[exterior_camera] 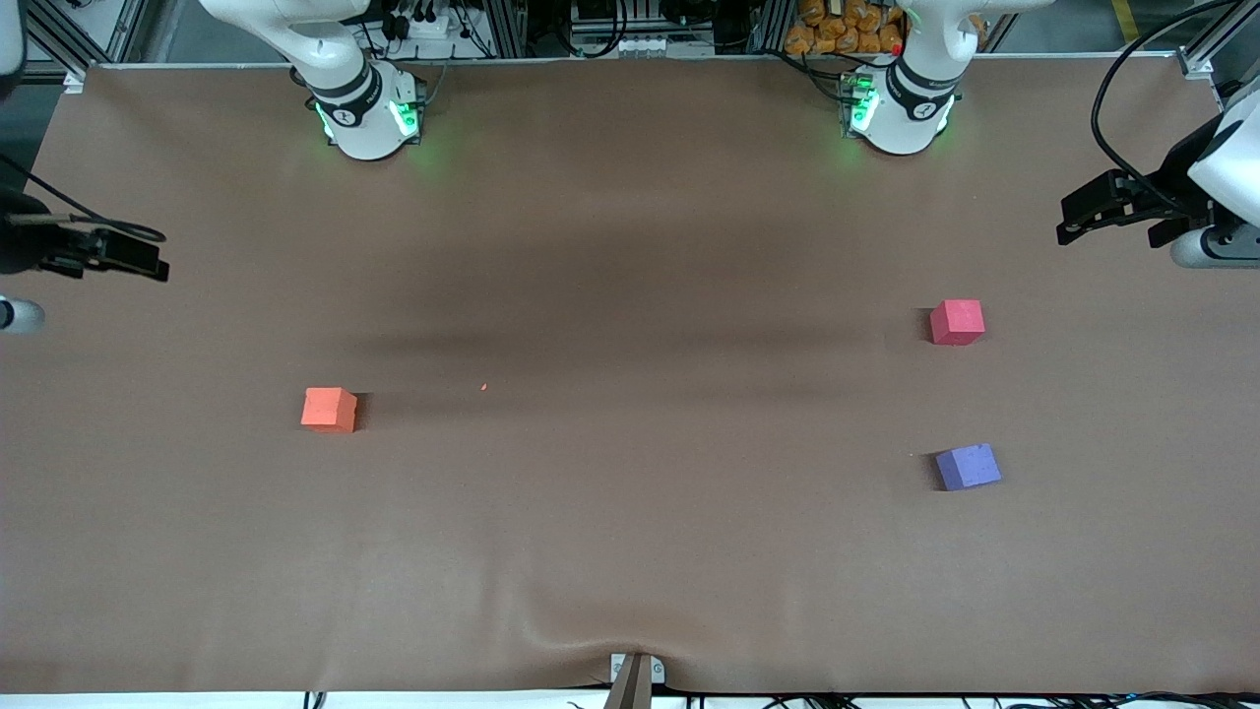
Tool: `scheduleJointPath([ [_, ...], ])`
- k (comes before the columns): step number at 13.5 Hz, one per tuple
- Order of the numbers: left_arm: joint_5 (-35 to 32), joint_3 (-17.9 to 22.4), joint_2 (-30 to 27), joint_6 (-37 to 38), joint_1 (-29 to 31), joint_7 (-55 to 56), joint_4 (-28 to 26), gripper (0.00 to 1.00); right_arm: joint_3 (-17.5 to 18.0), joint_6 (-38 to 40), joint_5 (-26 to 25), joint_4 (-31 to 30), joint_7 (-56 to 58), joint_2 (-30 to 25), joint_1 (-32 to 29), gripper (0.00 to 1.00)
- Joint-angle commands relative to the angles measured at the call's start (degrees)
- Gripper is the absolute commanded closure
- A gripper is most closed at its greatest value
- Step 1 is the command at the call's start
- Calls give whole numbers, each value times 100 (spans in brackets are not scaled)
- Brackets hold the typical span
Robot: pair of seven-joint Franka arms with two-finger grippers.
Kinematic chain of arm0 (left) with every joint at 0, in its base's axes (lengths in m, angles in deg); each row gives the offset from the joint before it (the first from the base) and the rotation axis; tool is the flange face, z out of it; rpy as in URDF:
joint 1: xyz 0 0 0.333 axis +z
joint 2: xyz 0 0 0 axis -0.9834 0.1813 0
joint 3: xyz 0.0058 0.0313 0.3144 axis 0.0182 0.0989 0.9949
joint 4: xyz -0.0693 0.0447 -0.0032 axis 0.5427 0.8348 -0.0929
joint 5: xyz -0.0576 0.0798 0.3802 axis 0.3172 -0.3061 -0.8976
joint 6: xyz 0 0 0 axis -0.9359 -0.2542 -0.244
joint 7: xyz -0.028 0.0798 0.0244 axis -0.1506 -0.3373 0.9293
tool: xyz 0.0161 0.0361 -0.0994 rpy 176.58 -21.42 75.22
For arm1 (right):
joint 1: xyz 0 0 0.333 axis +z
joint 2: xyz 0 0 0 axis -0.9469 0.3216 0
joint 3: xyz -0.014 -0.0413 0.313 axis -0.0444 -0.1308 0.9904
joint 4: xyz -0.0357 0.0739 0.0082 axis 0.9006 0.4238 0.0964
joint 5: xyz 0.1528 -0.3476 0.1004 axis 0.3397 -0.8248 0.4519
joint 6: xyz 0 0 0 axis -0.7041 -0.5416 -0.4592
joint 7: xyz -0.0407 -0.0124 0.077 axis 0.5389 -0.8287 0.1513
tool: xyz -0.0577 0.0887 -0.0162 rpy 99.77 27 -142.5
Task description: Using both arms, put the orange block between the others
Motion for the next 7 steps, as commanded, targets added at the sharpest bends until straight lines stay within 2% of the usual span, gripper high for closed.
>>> scheduleJointPath([
  [1, 16, 15, -13, -9, 5, 5, 58, 0, -1, -371, 9, -289, -85, 89, 165, 0],
  [4, 16, 15, 4, -18, -12, 14, 41, 0, 7, -880, 17, -483, -85, 404, 262, 0],
  [7, 16, 15, 4, -18, 14, 5, 32, 0, 7, -1495, 9, -519, -85, 1036, 377, 0],
])
